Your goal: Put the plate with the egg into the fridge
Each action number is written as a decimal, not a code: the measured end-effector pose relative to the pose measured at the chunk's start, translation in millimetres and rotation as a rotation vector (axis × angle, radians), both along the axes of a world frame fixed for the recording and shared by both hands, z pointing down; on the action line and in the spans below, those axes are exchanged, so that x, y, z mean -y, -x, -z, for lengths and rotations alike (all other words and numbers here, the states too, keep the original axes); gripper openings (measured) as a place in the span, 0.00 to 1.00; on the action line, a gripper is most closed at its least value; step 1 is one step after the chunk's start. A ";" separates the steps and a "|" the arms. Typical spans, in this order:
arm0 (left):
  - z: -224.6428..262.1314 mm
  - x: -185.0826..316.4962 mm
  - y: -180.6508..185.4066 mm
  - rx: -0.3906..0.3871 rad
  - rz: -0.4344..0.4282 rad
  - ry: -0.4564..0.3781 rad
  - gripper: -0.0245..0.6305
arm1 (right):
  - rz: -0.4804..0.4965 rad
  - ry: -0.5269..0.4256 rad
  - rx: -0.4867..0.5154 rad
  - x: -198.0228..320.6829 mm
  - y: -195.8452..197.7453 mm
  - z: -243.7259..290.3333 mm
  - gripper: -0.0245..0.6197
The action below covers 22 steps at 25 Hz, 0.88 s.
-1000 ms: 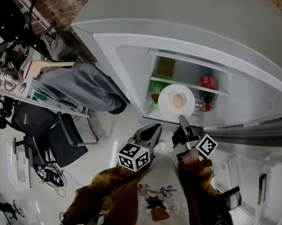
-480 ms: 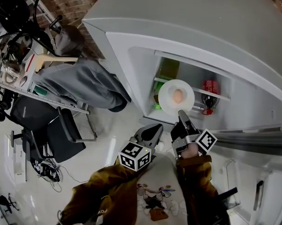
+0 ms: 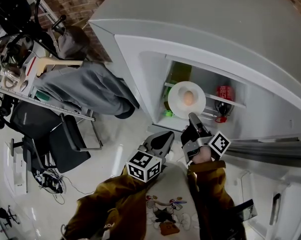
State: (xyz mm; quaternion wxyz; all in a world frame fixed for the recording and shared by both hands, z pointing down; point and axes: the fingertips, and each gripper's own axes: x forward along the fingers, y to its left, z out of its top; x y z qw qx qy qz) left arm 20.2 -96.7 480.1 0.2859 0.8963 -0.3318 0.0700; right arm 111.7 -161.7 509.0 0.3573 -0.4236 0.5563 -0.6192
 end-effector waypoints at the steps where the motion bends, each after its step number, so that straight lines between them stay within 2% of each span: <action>1: 0.1 0.3 0.0 -0.002 0.000 0.000 0.05 | 0.002 0.003 0.000 1.4 0.5 -0.1 0.07; 22: 3.9 11.5 1.5 -0.006 0.013 -0.007 0.05 | 0.016 0.050 0.037 37.4 10.8 -4.2 0.07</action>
